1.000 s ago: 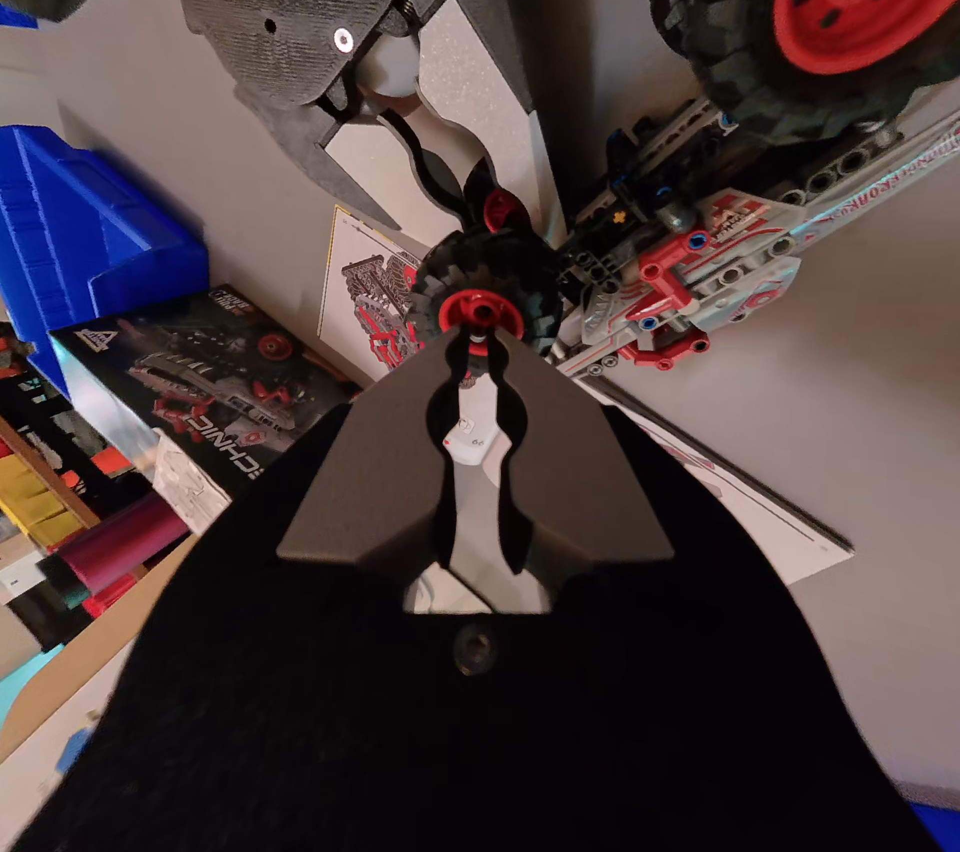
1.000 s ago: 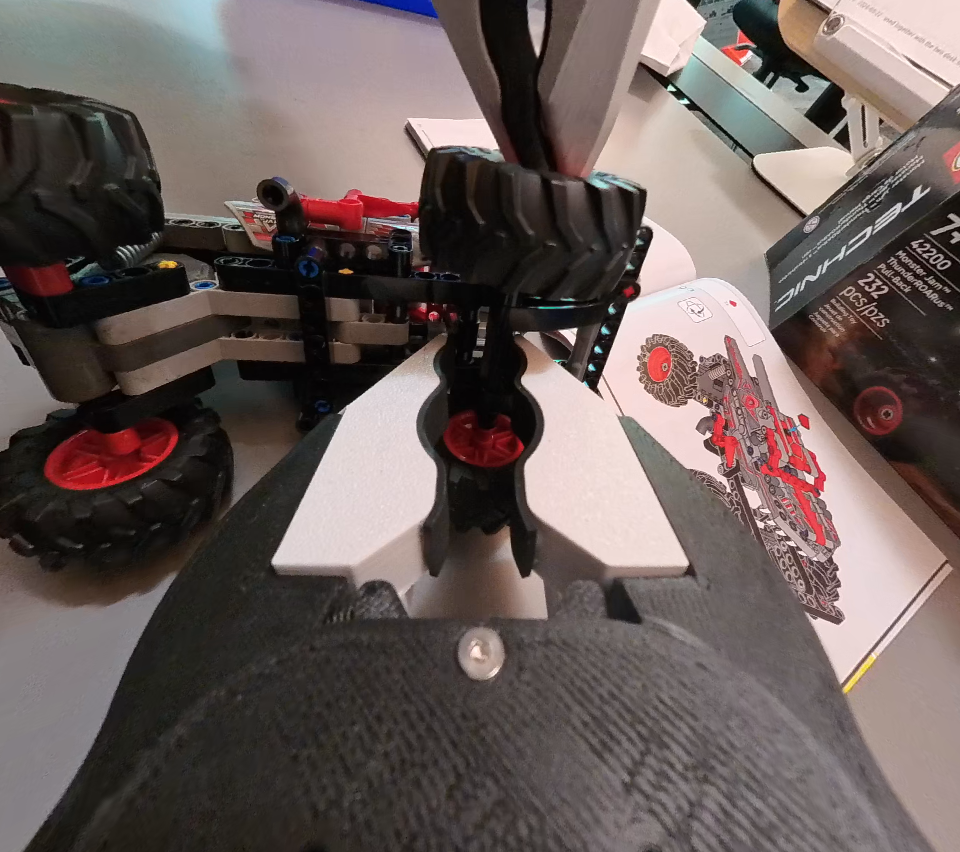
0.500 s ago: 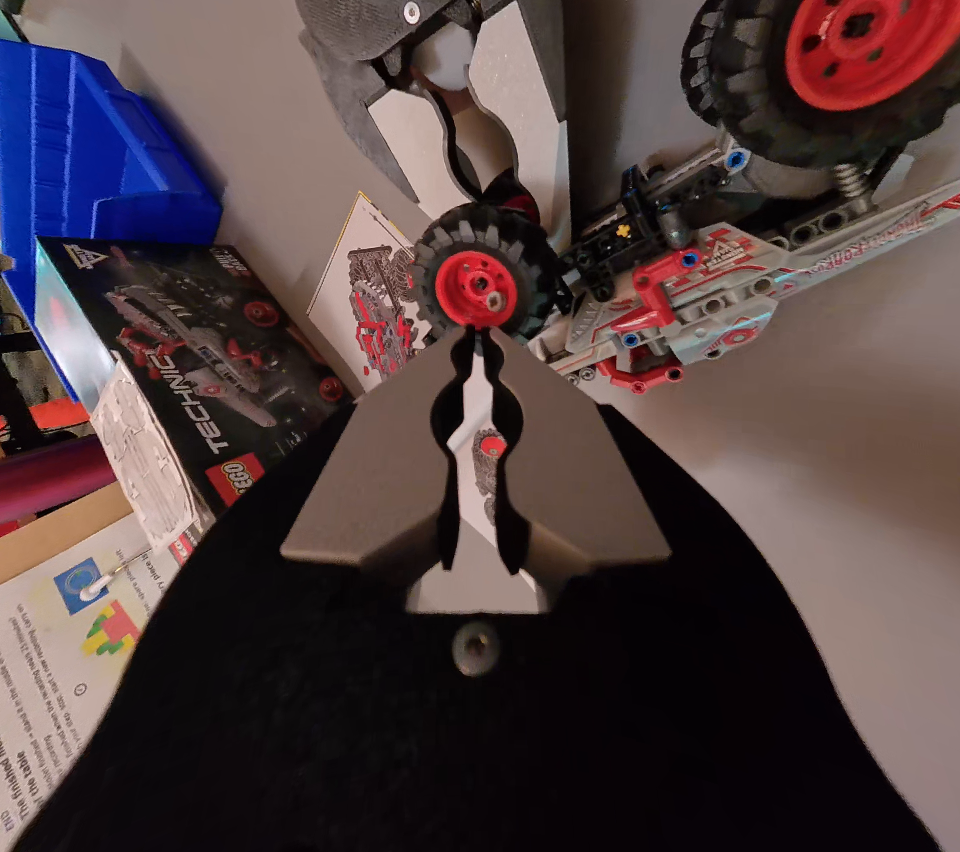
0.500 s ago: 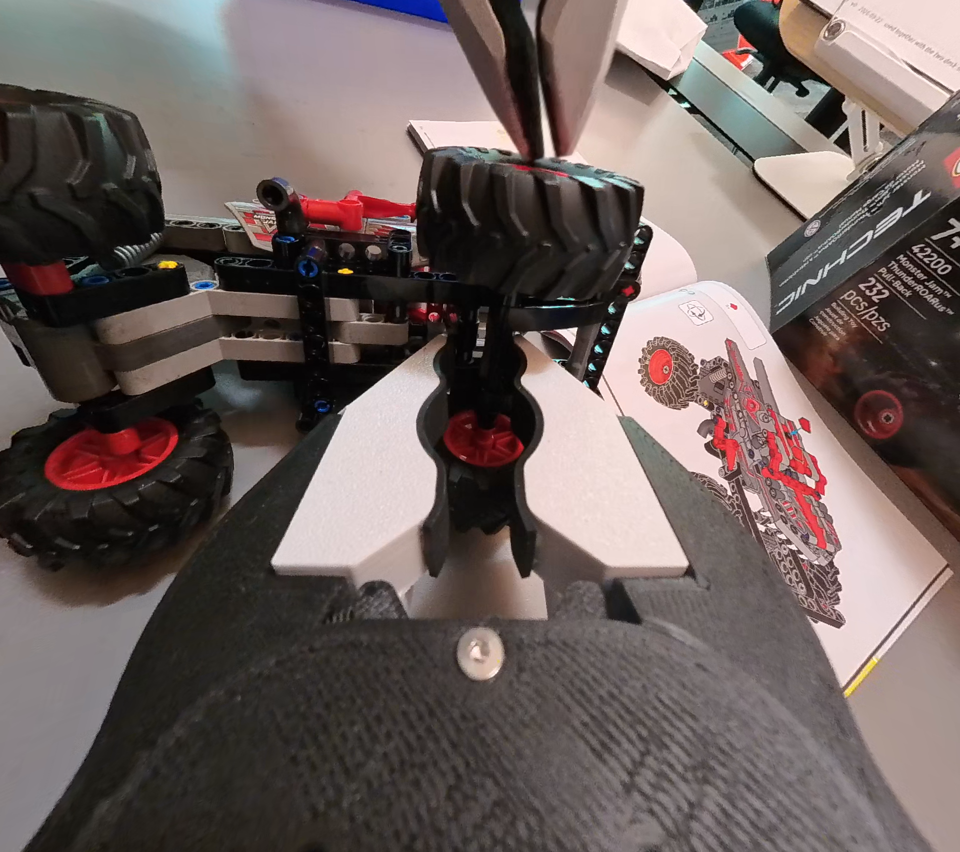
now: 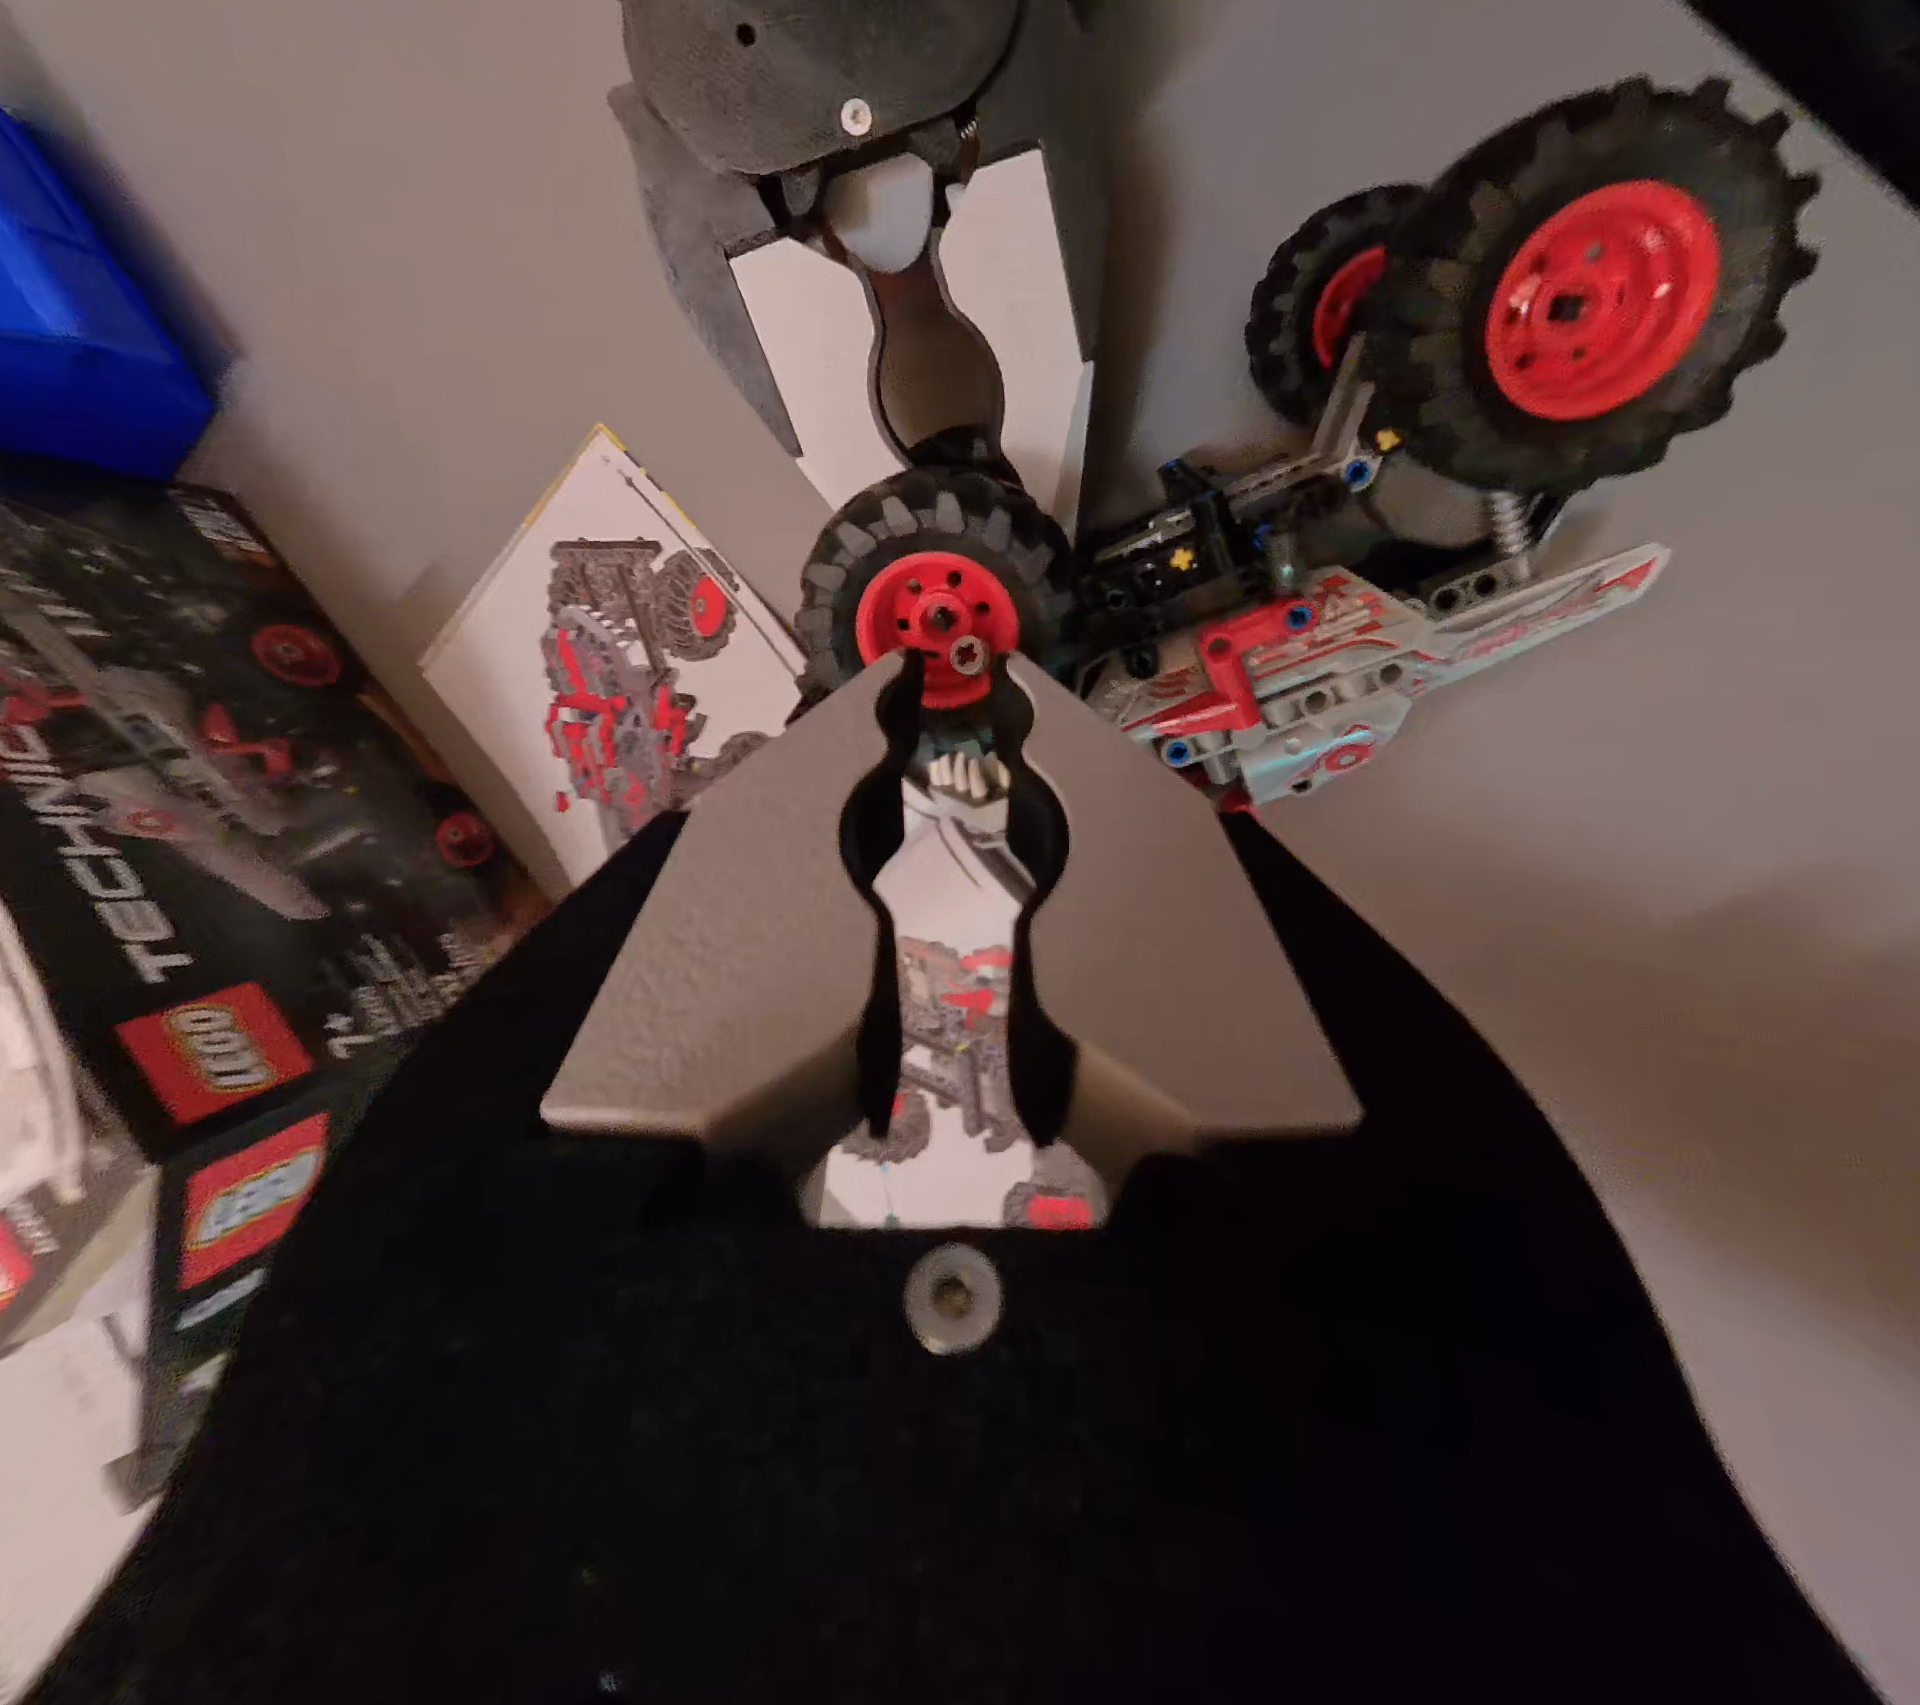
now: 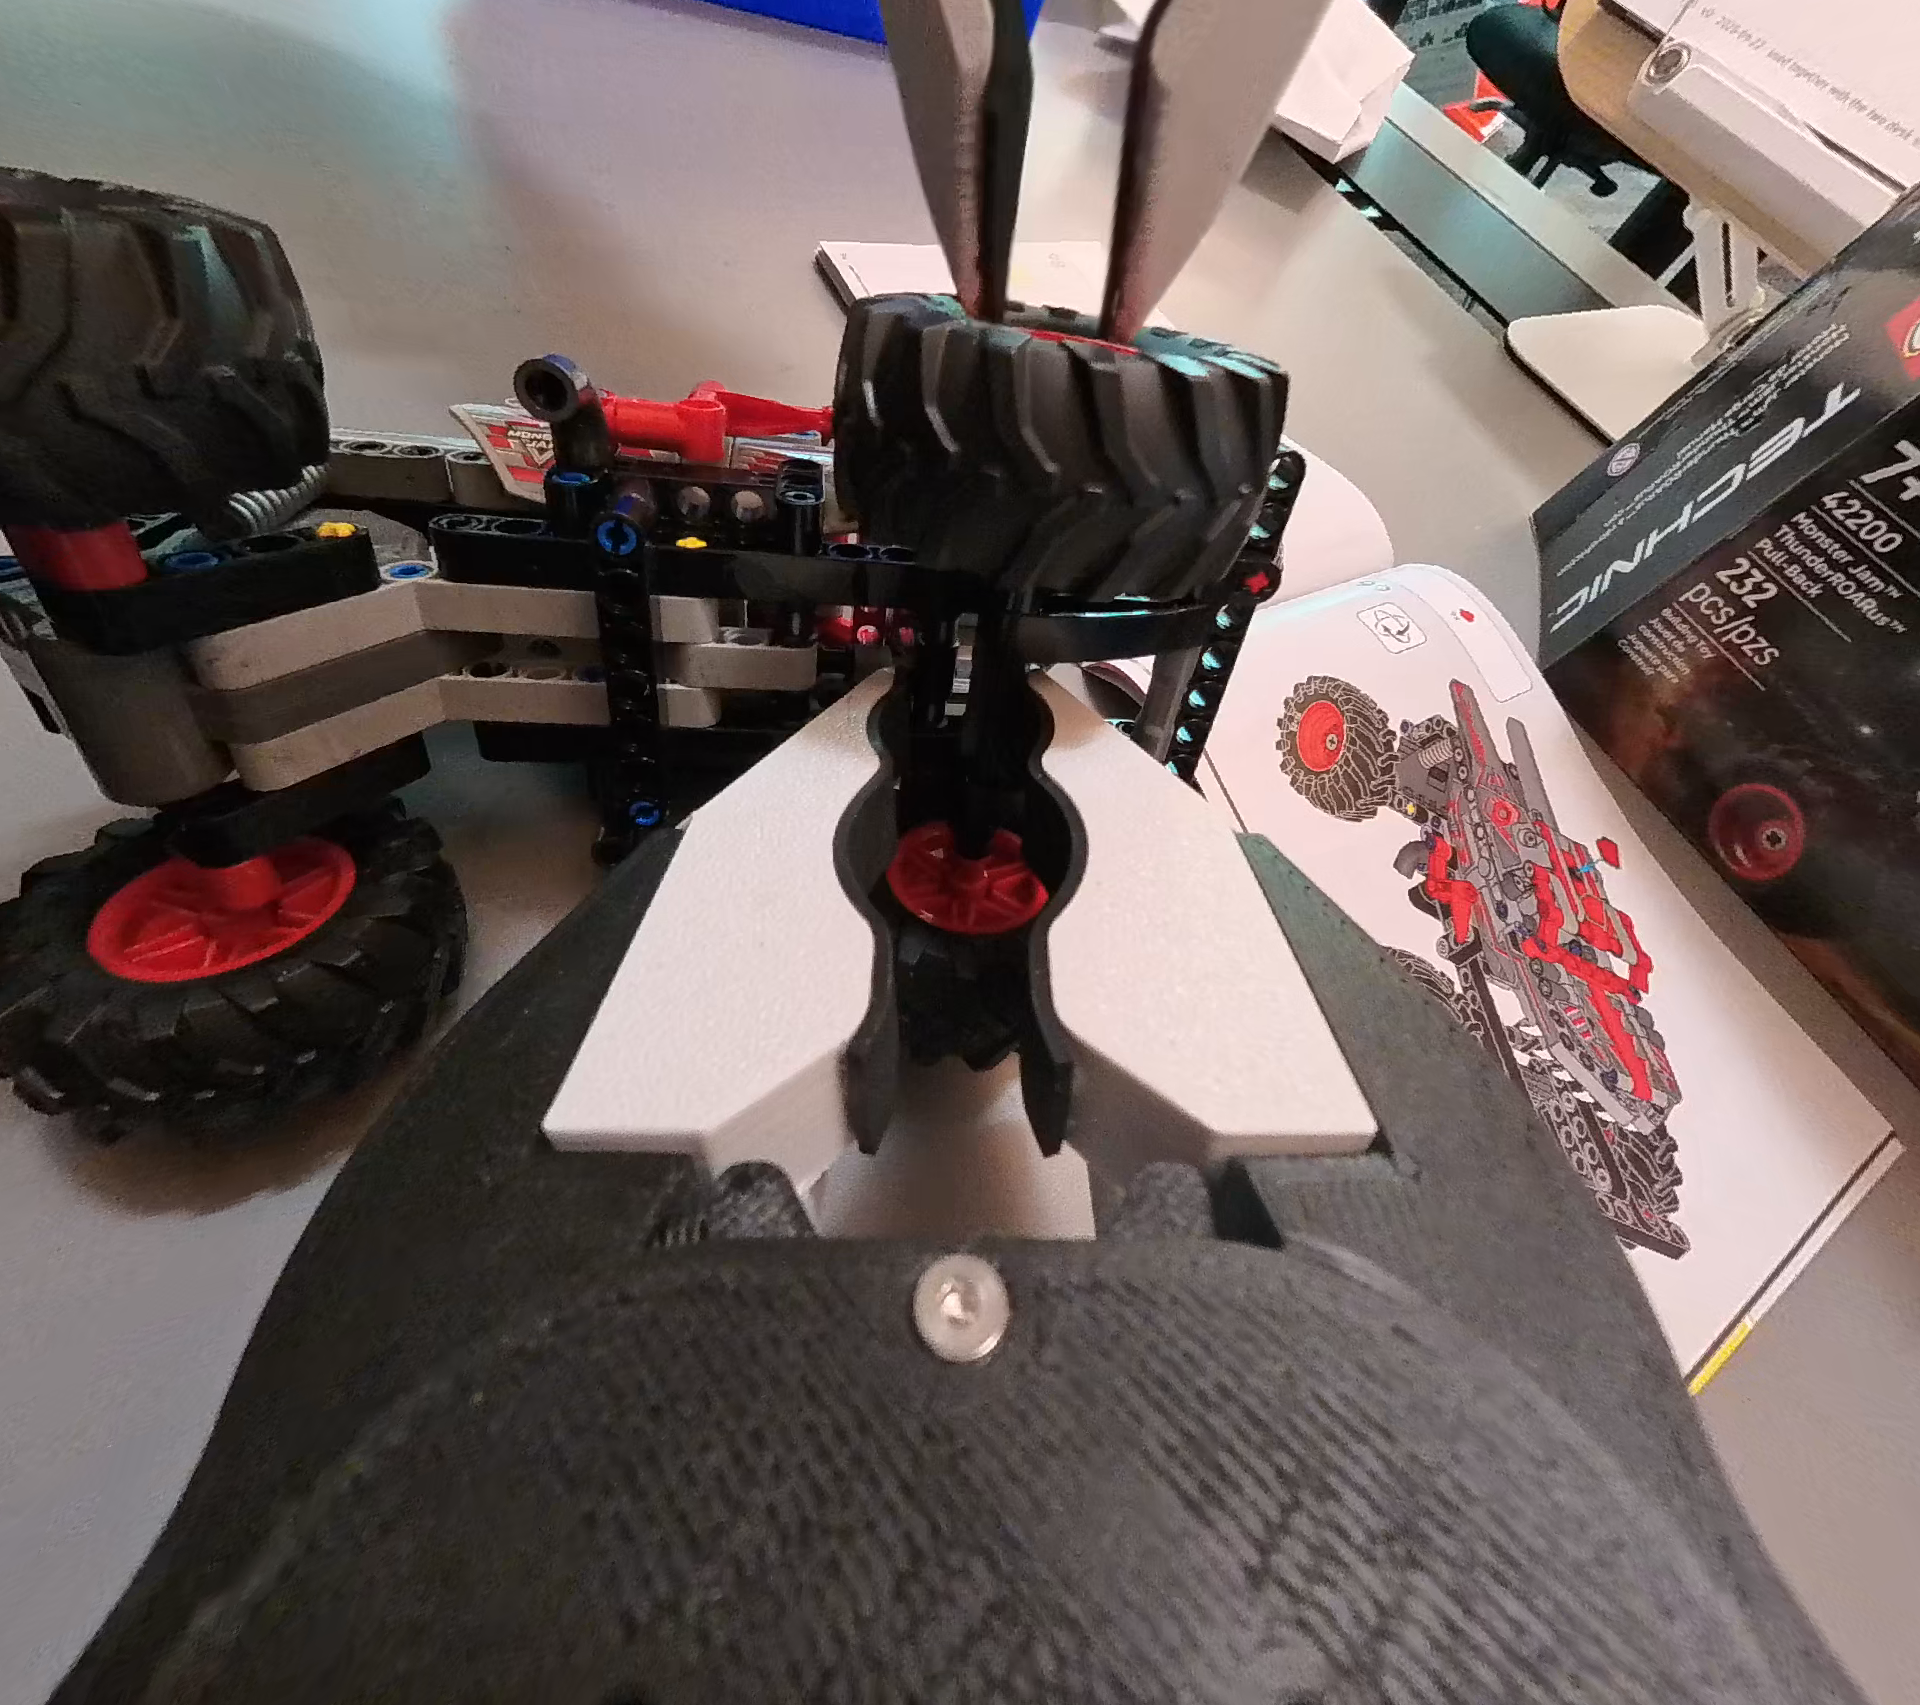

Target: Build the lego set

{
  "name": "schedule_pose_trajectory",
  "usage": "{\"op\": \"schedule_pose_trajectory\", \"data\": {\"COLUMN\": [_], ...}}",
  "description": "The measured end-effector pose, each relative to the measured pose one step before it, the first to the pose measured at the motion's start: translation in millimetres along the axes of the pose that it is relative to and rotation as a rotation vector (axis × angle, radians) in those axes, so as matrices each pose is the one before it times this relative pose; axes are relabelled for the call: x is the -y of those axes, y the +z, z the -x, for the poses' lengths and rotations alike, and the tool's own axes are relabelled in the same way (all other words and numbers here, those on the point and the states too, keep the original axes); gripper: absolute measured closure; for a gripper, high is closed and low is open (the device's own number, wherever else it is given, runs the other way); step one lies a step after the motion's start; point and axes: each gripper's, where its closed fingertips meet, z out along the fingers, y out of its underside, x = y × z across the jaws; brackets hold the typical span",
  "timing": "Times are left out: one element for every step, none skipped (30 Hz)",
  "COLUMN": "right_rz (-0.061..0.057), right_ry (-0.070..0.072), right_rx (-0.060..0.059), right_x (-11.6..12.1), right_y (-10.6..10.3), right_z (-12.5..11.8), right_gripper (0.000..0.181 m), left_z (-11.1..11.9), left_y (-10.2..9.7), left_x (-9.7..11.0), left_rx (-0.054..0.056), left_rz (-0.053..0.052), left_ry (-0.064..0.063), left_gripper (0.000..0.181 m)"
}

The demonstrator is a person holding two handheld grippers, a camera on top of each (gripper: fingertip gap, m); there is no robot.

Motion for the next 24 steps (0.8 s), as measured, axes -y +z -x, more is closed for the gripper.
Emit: {"op": "schedule_pose_trajectory", "data": {"right_rz": [0.0,0.0,-0.0001,0.0,0.0,0.0,0.0,0.0,0.0,0.0,0.0002,-0.0005,-0.0001,-0.0001,0.0004,-0.0004,0.0002,0.0003,-0.0007,0.0005,0.0001,-0.0002,-0.0001,-0.0001], "right_ry": [-0.0003,-0.0002,-0.0005,-0.0003,0.0002,-0.0001,0.0,0.0001,0.0,0.0,0.0,0.0003,-0.0007,-0.0007,0.0001,-0.0002,-0.0002,0.0,-0.0003,0.0,0.0007,-0.0005,-0.0006,-0.0001], "right_rx": [-0.0004,-0.0002,-0.0005,-0.0002,0.0004,-0.0001,-0.0002,0.0,0.0001,0.0001,-0.0001,0.0004,-0.0001,-0.0001,-0.0003,0.0007,-0.0006,-0.0002,0.0008,-0.0007,0.0005,0.0001,-0.0001,0.0001], "right_x": [0.0,-0.08,0.01,0.04,-0.03,0.04,0.0,0.0,0.09,0.0,-0.07,0.03,0.05,-0.05,-0.03,0.06,-0.02,-0.04,0.09,-0.01,-0.02,-0.09,0.04,0.02], "right_y": [0.0,-0.01,0.01,0.04,-0.03,0.04,0.0,0.0,-0.04,0.0,-0.05,0.0,0.04,0.08,0.05,0.03,-0.01,-0.02,0.05,0.08,0.04,-0.03,0.04,0.01], "right_z": [-0.08,0.11,-0.11,0.04,-0.02,0.06,-0.04,0.02,0.0,0.02,-0.1,-0.01,0.02,0.04,-0.07,0.09,-0.1,-0.03,0.09,-0.06,-0.02,0.05,0.03,0.0], "right_gripper": [0.164,0.164,0.164,0.164,0.164,0.164,0.164,0.164,0.164,0.164,0.164,0.164,0.164,0.164,0.164,0.164,0.164,0.164,0.164,0.164,0.164,0.164,0.164,0.164], "left_z": [0.2,2.0,3.36,1.26,-0.23,-1.25,-2.76,-2.33,-1.1,-0.64,0.32,0.32,0.61,2.45,1.25,-1.51,-0.05,0.63,-0.59,0.06,0.15,-0.86,-0.45,-0.01], "left_y": [-0.6,-0.93,-1.14,-0.75,-0.41,0.07,0.35,0.74,1.26,1.42,1.34,0.5,-0.38,-0.02,0.31,0.57,0.48,0.59,0.56,0.41,0.37,0.23,0.23,0.0], "left_x": [1.89,1.5,-0.05,-0.26,0.2,0.53,-0.08,-1.13,-1.59,-1.6,-1.09,0.79,1.72,-0.14,-1.43,-0.79,0.22,-0.05,-0.36,-0.21,-0.3,-0.17,-0.42,-0.3], "left_rx": [-0.024,-0.0099,0.0023,-0.0073,-0.0121,-0.012,-0.0166,-0.0094,-0.0016,-0.0005,0.002,-0.002,-0.0024,0.0069,-0.003,-0.0191,-0.0093,-0.0029,-0.0083,-0.0023,-0.0002,-0.0044,-0.0007,0.0037], "left_rz": [-0.0204,-0.0177,-0.0069,-0.0051,-0.0091,-0.0096,-0.0057,0.0027,0.0098,0.0119,0.0106,-0.001,-0.0072,0.0053,0.0118,0.0065,0.0018,0.0056,0.0081,0.0087,0.0115,0.0124,0.0131,0.0121], "left_ry": [-0.0469,-0.0547,-0.0609,-0.0594,-0.0517,-0.0349,-0.0141,-0.0023,0.0013,0.0004,-0.0025,-0.0052,-0.0093,-0.0134,-0.0135,-0.0125,-0.0156,-0.0175,-0.017,-0.0167,-0.0185,-0.0192,-0.0151,-0.0102], "left_gripper": [0.171,0.171,0.171,0.171,0.171,0.173,0.173,0.174,0.174,0.174,0.174,0.174,0.174,0.174,0.174,0.174,0.175,0.174,0.175,0.176,0.176,0.176,0.178,0.178]}}
